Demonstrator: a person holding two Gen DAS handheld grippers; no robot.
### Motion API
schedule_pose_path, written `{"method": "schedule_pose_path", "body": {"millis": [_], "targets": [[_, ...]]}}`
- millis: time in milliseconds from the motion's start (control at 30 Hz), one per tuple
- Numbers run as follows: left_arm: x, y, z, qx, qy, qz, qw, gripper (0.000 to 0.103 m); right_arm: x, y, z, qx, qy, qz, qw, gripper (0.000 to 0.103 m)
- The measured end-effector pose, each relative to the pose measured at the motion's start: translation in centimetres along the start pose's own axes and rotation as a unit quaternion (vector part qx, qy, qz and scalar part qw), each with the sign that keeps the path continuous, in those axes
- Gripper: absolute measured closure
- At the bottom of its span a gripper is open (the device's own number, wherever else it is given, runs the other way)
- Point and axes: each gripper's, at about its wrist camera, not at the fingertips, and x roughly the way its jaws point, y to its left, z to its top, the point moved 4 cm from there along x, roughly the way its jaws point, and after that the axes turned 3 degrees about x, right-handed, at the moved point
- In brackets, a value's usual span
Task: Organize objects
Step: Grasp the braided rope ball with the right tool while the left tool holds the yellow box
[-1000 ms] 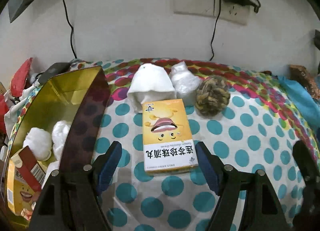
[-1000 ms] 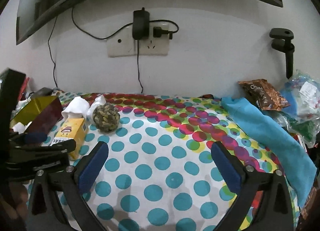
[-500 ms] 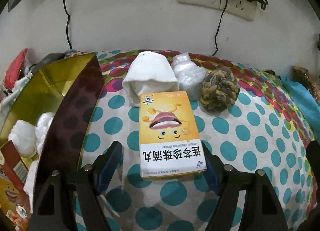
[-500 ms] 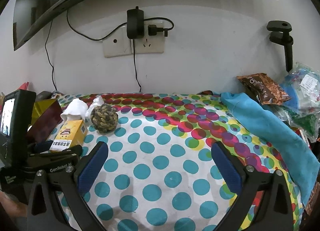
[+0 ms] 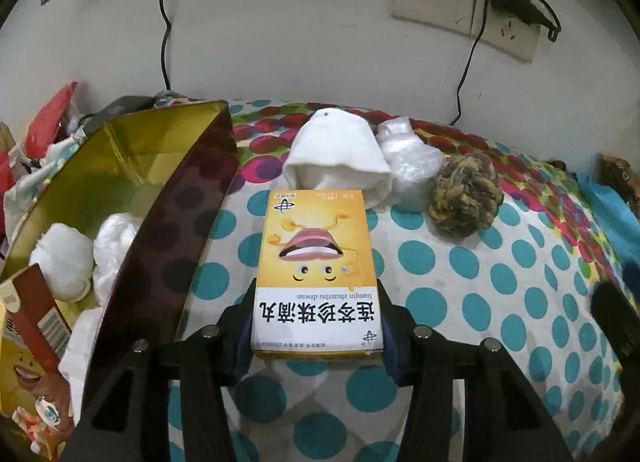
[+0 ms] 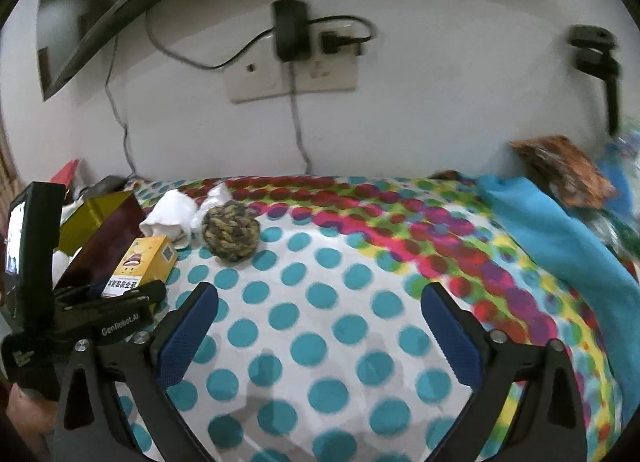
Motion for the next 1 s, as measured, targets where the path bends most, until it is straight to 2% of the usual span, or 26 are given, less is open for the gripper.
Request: {"method": "schedule_pose_path", "body": {"millis": [133, 200, 267, 400, 500, 567, 667, 833, 1000], "targets": [[-0.2, 0.0, 0.0, 0.002, -0.003, 0.006, 1.0000, 0.052, 3.5, 2.5, 1.0, -0.075, 0.038, 0.018, 0.996, 0.013], [0.0, 0.2, -0.1, -0.008, -0.003, 0.004, 1.0000, 0.052, 5.1, 3.7, 1.2, -0.093, 0.060, 0.033, 0.993, 0.024], [0.2, 0.5, -0.1, -0.015, 0.001, -0.002, 0.9999, 0.052, 6.7, 4.7, 1.6, -0.103, 0.077, 0.043, 0.991, 0.026], [0.3, 0.7, -0.2, -0.022, 0.002, -0.001, 0.9998, 0.052, 8.8, 5.9, 2.4, -0.121, 0.089, 0.039, 0.988, 0.025], [0.3, 0.8, -0.2, -0.023, 0.002, -0.001, 0.9997, 0.052, 10.3, 6.9, 2.9, -0.118, 0.104, 0.056, 0.986, 0.025], [0.2, 0.8, -0.2, -0.023, 0.002, -0.002, 0.9997, 0.052, 10.8, 7.5, 3.0, -0.128, 0.101, 0.050, 0.985, 0.026], [0.2, 0.8, -0.2, -0.023, 0.003, 0.001, 0.9997, 0.052, 11.4, 8.7, 3.3, -0.142, 0.098, 0.048, 0.984, 0.052], [0.2, 0.7, -0.2, -0.023, 0.003, 0.001, 0.9997, 0.052, 11.0, 8.9, 3.2, -0.121, 0.095, 0.048, 0.987, 0.053], [0.2, 0.7, -0.2, -0.024, 0.003, 0.002, 0.9997, 0.052, 8.7, 6.5, 2.4, -0.091, 0.086, 0.030, 0.992, 0.053]]}}
